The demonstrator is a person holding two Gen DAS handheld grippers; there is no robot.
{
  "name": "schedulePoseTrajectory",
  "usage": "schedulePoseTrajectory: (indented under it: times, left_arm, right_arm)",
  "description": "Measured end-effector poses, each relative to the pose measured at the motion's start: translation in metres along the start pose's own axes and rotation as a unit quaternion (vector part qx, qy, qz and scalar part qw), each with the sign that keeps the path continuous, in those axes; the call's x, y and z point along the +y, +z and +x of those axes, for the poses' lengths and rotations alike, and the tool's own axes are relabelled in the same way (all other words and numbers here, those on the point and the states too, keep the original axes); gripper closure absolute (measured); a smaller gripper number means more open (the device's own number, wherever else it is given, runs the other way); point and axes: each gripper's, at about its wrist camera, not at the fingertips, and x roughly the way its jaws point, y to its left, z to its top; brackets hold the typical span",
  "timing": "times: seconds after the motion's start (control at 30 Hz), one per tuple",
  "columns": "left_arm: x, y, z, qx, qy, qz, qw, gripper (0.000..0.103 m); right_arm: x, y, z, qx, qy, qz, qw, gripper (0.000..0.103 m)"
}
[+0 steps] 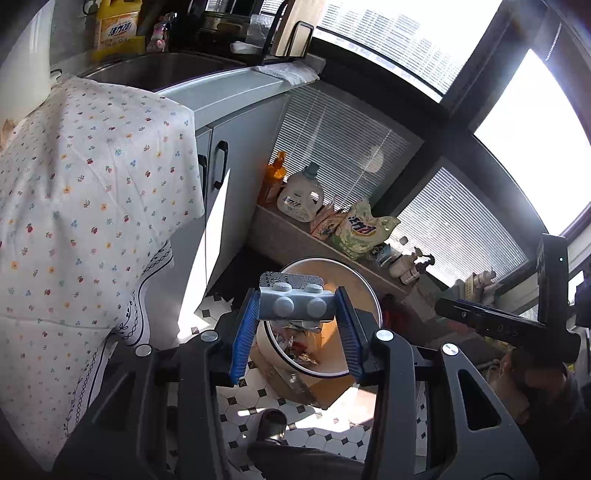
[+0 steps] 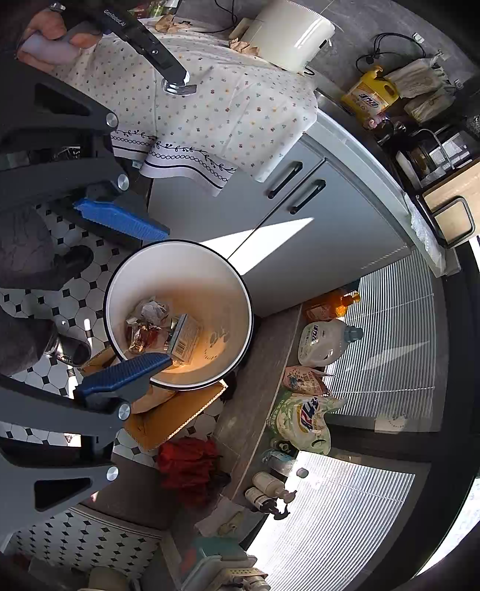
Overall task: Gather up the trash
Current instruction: 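Open the right tool to drop the medicine box into the bucket, then lower the blister pack into the bucket and open the left tool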
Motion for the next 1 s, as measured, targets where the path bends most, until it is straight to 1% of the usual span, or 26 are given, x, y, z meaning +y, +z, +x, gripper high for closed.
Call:
schedulePoseTrajectory:
  times: [0.13,0.23,0.37,0.7,0.77,0.8,0.83,0.87,0.93,1.0]
  left_arm:
    - [-0.024,0.002,0.024,0.013,-0.014,0.018,0.9997,0.061]
    - [-0.041,0.006,0.041,0.023,-0.024,0.031,0.999,0.061]
    - [-0.063,0.009,0.064,0.037,-0.033,0.051,0.9975,0.061]
    - [-0.101,0.013,0.105,0.068,-0.057,0.083,0.9926,0.06]
    - [-0.107,0.014,0.106,0.072,-0.063,0.091,0.9913,0.051]
    - [-0.109,0.015,0.105,0.069,-0.059,0.094,0.9914,0.039]
    - [-0.109,0.016,0.102,0.064,-0.055,0.096,0.9918,0.033]
    - [-0.109,0.017,0.1,0.062,-0.054,0.097,0.9919,0.03]
    - [-0.106,0.019,0.096,0.061,-0.051,0.097,0.9921,0.02]
    - [-0.101,0.021,0.089,0.055,-0.042,0.096,0.9929,0.014]
  right_arm:
    - [-0.02,-0.002,-0.017,-0.011,-0.003,0.014,1.0,0.035]
    - [-0.035,-0.006,-0.03,-0.021,-0.01,0.024,0.999,0.03]
    - [-0.058,-0.012,-0.043,-0.032,-0.02,0.041,0.998,0.028]
    - [-0.096,-0.024,-0.063,-0.045,-0.043,0.078,0.995,0.023]
    - [-0.098,-0.025,-0.065,-0.048,-0.045,0.082,0.994,0.019]
    - [-0.099,-0.024,-0.065,-0.05,-0.046,0.084,0.994,0.018]
    - [-0.099,-0.023,-0.066,-0.051,-0.045,0.085,0.994,0.017]
    - [-0.098,-0.023,-0.066,-0.052,-0.043,0.086,0.994,0.017]
    - [-0.095,-0.02,-0.065,-0.053,-0.039,0.084,0.994,0.016]
    - [-0.088,-0.017,-0.063,-0.053,-0.032,0.079,0.995,0.016]
